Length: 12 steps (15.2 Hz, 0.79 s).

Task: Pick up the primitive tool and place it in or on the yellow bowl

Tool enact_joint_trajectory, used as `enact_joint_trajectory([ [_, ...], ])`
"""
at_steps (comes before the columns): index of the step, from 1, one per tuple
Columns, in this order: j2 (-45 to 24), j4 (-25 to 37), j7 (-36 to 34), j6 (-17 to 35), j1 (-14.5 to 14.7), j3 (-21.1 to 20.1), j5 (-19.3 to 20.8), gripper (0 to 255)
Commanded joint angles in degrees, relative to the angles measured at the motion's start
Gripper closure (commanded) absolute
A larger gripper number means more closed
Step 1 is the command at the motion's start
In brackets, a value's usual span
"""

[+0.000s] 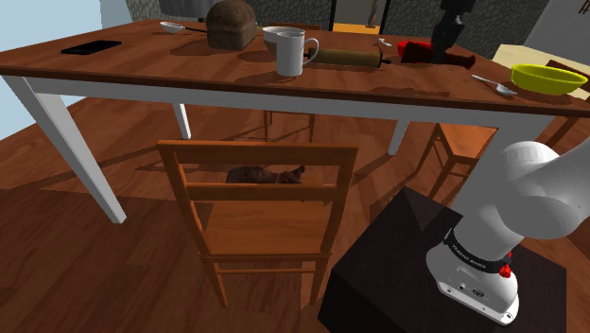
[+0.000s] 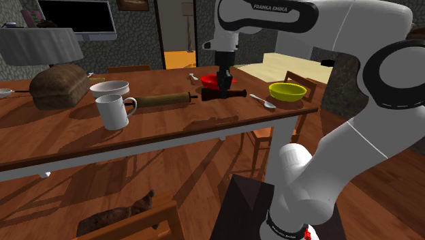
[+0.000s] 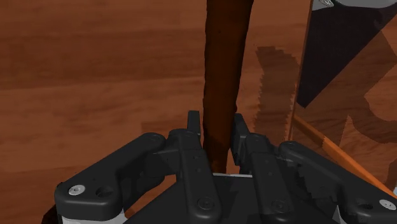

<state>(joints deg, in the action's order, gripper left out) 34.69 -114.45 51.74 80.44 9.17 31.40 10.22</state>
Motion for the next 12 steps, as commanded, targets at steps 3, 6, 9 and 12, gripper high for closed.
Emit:
enact_joint_trajectory([
  [3, -1.15, 3.86, 0.11, -2.79, 0.43, -0.22, -0.57, 255],
  [6, -2.22, 7.03, 0.26, -4.95, 0.78, -0.28, -1.01, 255],
  [9, -3.41, 10.35, 0.46, -7.14, 1.15, -0.25, -1.47, 255],
  [12, -4.74, 13.83, 0.72, -9.37, 1.53, -0.12, -1.94, 255],
])
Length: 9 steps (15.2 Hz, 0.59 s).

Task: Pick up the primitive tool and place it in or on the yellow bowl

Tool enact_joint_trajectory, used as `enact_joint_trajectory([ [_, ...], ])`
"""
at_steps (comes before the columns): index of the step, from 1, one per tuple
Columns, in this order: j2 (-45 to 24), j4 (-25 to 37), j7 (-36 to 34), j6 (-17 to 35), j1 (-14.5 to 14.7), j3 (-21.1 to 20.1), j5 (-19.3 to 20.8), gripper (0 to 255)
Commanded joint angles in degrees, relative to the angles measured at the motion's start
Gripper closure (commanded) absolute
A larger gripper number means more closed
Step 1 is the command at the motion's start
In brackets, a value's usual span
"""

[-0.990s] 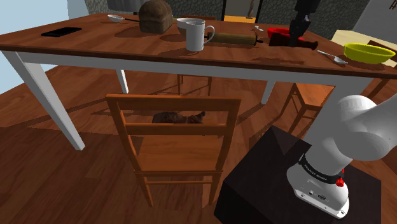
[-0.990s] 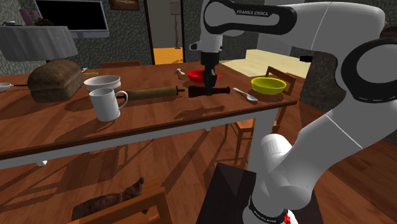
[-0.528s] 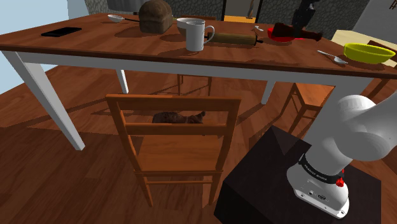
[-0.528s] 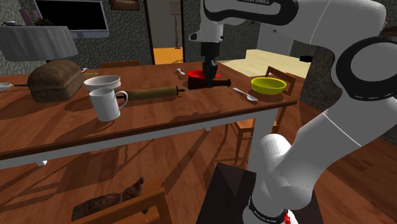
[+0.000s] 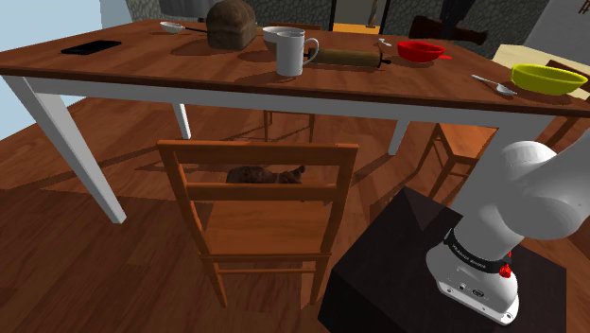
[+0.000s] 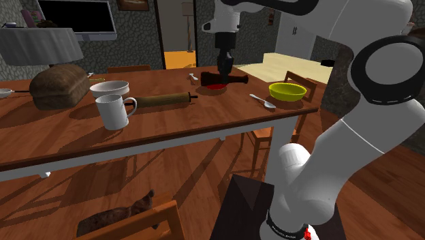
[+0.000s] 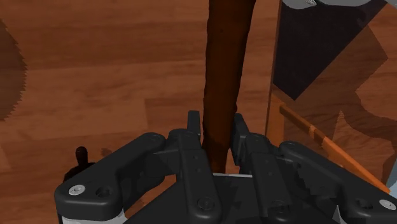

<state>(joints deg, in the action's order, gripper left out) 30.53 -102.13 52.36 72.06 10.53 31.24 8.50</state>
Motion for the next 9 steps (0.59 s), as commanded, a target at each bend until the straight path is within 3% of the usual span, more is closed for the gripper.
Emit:
enact_joint_trajectory([
  [1, -0.59, 1.54, 0.09, -1.01, 0.17, 0.04, -0.22, 255],
  [9, 3.39, 3.02, 9.88, -4.82, -2.4, 6.39, 5.84, 255],
])
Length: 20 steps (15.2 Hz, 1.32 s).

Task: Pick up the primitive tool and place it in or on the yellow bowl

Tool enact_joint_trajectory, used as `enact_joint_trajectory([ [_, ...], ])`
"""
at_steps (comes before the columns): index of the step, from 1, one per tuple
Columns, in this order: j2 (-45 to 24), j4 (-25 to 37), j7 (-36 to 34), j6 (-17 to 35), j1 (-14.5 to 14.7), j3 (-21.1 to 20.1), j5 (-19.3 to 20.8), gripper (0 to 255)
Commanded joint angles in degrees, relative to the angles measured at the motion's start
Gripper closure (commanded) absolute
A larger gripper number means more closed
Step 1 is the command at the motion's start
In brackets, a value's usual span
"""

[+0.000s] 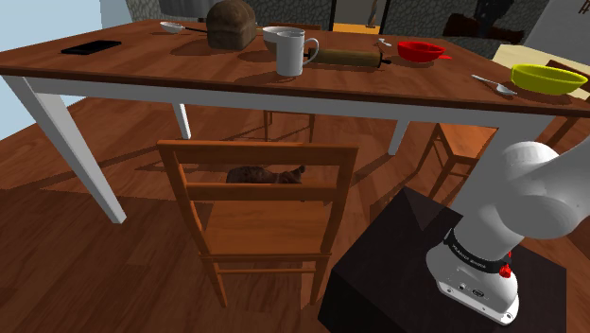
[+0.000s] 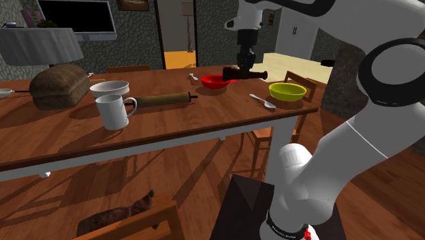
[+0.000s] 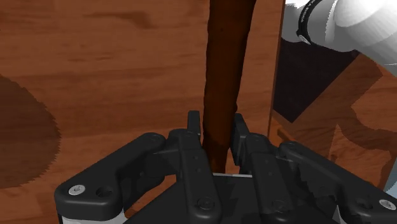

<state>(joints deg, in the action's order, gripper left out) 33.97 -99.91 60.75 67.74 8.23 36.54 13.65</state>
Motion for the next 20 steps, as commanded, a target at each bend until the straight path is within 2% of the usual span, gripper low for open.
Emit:
enact_joint_trajectory([
  [1, 0.2, 1.26, 2.84, -0.94, -0.3, 2.04, 1.46, 255],
  [7, 0.59, 5.44, 11.54, -3.33, -0.75, 8.57, 5.93, 255],
  [11, -0.21, 9.56, 17.89, -4.62, 0.09, 14.11, 8.66, 255],
  [16, -2.3, 16.44, 26.44, -5.94, 3.28, 23.26, 11.54, 255],
  [19, -3.96, 22.23, 32.25, -6.83, 7.67, 31.36, 13.12, 255],
  [20, -3.26, 20.81, 31.79, -6.12, 6.95, 30.6, 13.43, 255],
])
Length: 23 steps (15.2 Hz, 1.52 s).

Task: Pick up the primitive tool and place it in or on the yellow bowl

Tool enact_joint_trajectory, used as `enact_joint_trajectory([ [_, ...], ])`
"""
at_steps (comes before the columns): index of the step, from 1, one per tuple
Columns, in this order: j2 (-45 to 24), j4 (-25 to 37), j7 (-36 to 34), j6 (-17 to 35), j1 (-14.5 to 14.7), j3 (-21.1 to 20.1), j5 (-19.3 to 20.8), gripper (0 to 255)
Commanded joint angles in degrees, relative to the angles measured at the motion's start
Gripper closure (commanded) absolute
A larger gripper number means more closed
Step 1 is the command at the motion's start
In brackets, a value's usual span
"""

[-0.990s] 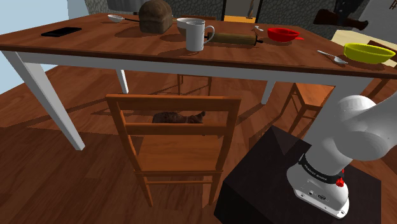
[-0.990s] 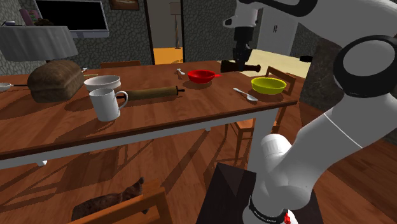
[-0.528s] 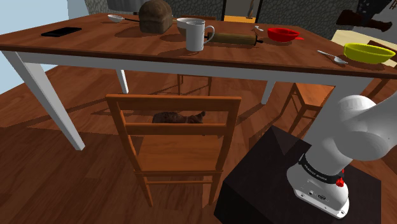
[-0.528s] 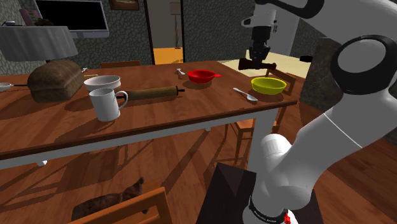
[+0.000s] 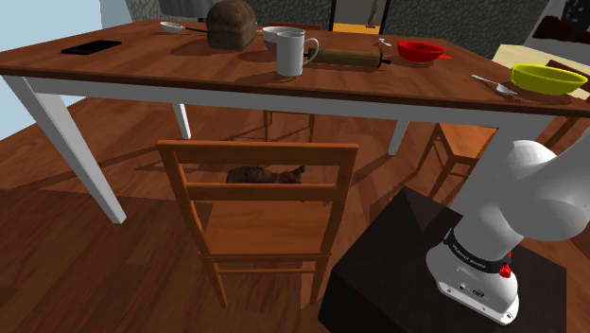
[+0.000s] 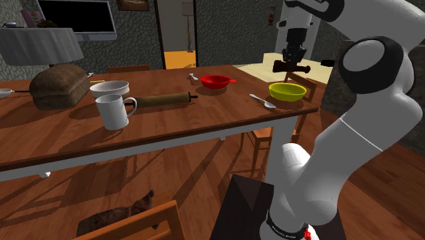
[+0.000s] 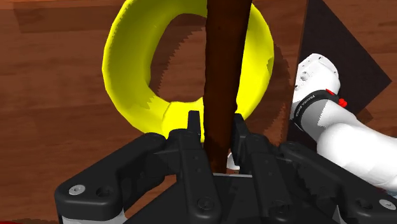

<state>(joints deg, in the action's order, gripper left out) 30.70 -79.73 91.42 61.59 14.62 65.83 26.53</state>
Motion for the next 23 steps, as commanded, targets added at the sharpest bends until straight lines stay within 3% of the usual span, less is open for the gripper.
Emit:
enact_joint_trajectory([
  [1, 0.62, -0.76, 0.74, 0.77, -0.18, 0.65, 0.77, 255],
  [13, 6.55, -15.43, -2.62, 9.33, -6.32, -3.2, 3.26, 255],
  [21, 6.56, -15.43, -2.63, 9.33, -6.31, -3.2, 3.27, 255],
  [22, 6.56, -15.43, -2.63, 9.33, -6.32, -3.2, 3.27, 0],
  [23, 6.56, -15.43, -2.63, 9.33, -6.32, -3.2, 3.27, 0],
])
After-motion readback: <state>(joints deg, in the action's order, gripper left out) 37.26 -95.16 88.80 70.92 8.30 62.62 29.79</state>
